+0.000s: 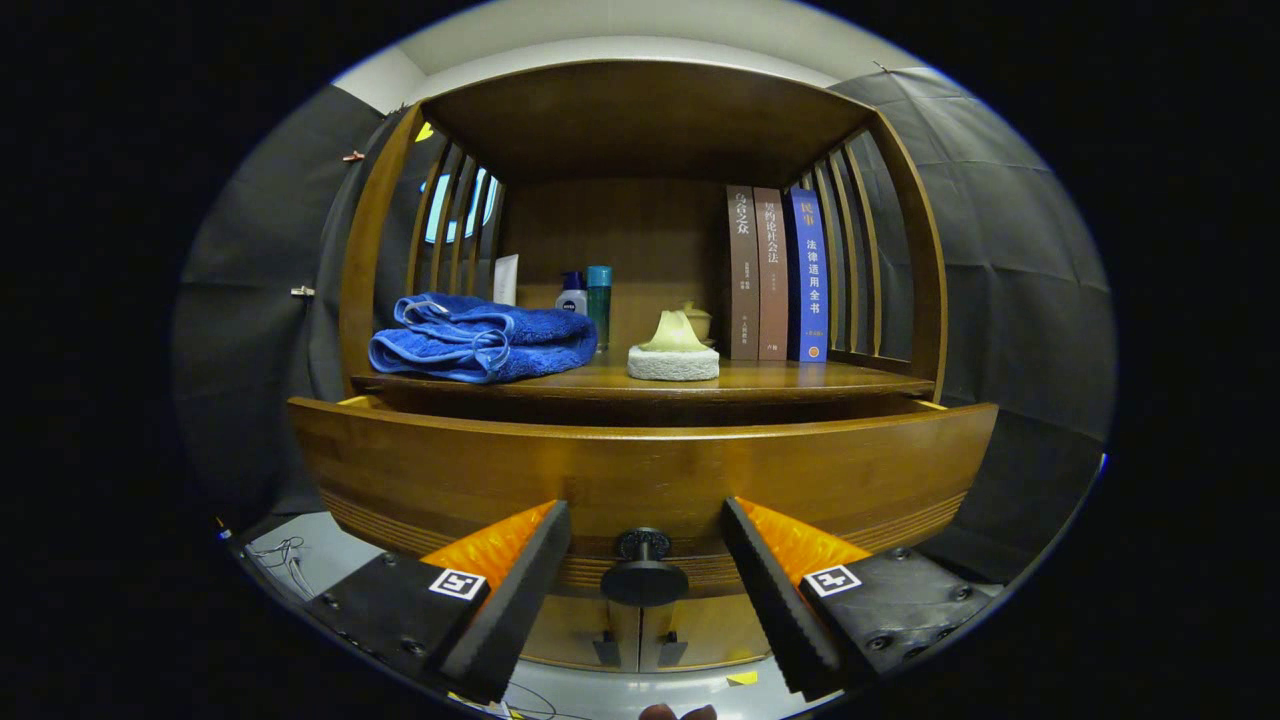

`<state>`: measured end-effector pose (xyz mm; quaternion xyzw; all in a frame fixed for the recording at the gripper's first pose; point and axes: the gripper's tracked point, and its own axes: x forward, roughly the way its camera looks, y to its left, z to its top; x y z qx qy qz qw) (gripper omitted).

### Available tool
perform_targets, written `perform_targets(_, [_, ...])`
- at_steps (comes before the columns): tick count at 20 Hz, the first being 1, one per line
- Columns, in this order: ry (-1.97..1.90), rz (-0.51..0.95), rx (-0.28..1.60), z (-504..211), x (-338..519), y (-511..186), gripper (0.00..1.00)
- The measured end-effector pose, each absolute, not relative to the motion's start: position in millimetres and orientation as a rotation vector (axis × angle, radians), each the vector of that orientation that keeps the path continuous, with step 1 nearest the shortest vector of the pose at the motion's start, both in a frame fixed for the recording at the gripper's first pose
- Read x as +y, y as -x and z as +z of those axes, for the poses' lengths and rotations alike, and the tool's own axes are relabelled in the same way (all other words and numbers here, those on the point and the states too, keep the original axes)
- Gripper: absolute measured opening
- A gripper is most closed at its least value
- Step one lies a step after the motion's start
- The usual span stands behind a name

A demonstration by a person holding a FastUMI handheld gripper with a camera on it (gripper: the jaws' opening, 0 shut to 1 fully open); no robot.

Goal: Pull open the drawer, take out the items inside it, and place them on the countertop above the cabinet.

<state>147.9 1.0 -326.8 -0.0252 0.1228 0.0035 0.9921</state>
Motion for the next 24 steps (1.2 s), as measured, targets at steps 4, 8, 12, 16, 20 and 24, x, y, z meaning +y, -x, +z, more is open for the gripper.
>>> perform_targets(4, [0.047, 0.005, 0.258, -330, 2, -167, 1.0])
perform_targets(8, [0.045, 0.005, 0.267, -332, 2, -183, 1.0])
perform_targets(12, [0.048, 0.011, 0.284, -334, 1, -199, 1.0])
perform_targets(16, [0.062, 0.01, 0.278, -335, 1, -205, 1.0])
perform_targets(20, [0.102, 0.013, 0.272, -338, -1, -204, 0.99])
perform_targets(24, [0.033, -0.002, 0.292, -325, -4, -195, 0.99])
